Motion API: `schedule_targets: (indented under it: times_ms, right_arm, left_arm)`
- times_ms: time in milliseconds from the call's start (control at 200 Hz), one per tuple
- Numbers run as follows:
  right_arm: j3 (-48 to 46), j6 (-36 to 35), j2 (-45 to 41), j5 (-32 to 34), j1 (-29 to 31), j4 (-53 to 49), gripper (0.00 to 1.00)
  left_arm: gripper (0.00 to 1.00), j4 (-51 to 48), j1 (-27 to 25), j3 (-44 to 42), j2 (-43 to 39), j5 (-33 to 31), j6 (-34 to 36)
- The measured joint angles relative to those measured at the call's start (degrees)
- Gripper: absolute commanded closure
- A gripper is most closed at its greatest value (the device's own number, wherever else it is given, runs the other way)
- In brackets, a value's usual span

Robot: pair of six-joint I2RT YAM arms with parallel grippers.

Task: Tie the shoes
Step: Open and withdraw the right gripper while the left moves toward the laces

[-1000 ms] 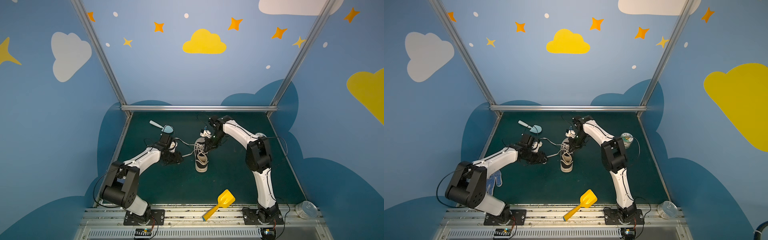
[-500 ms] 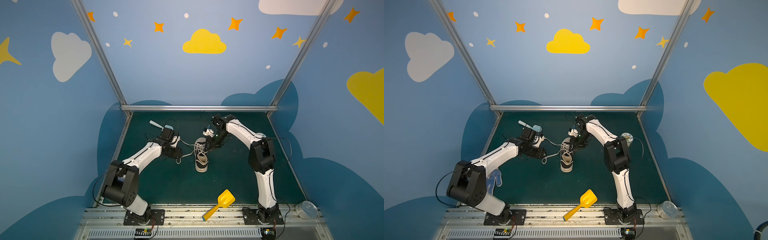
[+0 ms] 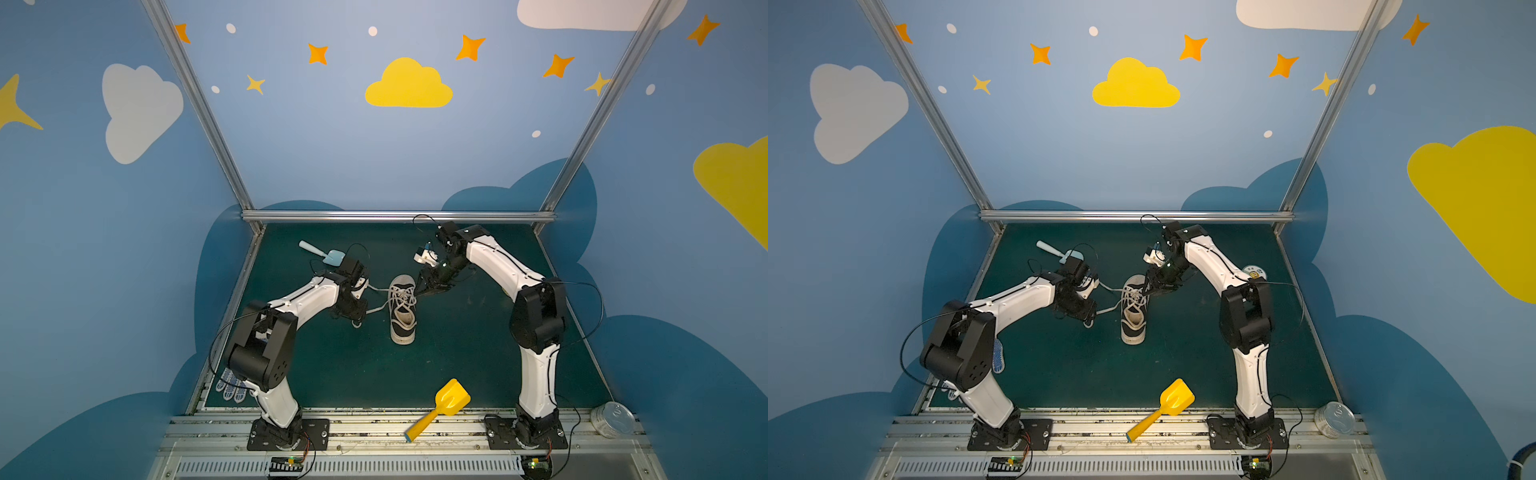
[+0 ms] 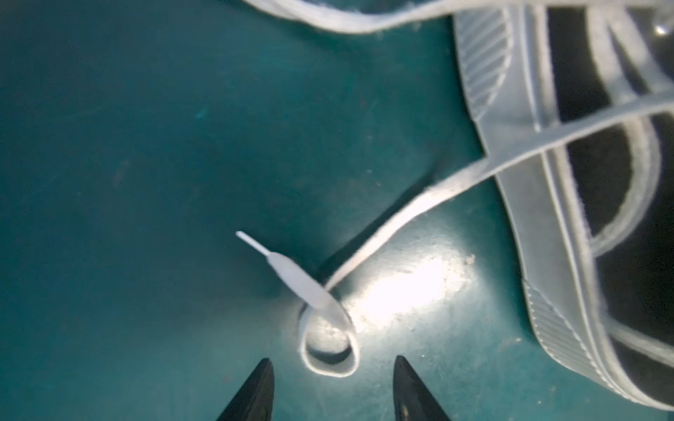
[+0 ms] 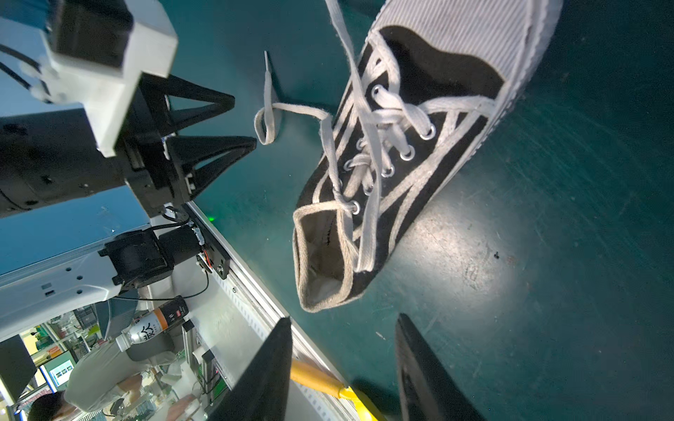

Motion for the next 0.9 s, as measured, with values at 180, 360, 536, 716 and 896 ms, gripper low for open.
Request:
schedule_targets:
  times_ms: [180,360,536,716,896]
  right_arm:
    - [0.0,0.0,-0.3,-0.6,-1.0,0.1,0.53]
    - [-0.5,-0.1,-0.9,-0.7,-2.3,0.2,0.54]
    - [-1.3,-0.1,-2.3,-0.8,-3.7,0.1,0.55]
    - [-2.1,-0.1,-3.7,-1.0,-4.8,0.2,0.55]
    - [-2.3,-0.1,-4.0,-1.8,-5.3,0.2,0.56]
  left_arm:
    - [0.48,2.7,-2.5,0.9,2.3,1.3,1.8]
    - [0.49,4.8,-2.5,3.6,7.4,2.3,3.0]
    - [0.49,7.6,-2.4,4.2,9.0,5.1,3.2]
    - [0.51,9.7,-2.5,6.4,11.0,6.1,2.3]
    - [0.55,12.7,-2.6,5.1,11.4,6.0,1.3]
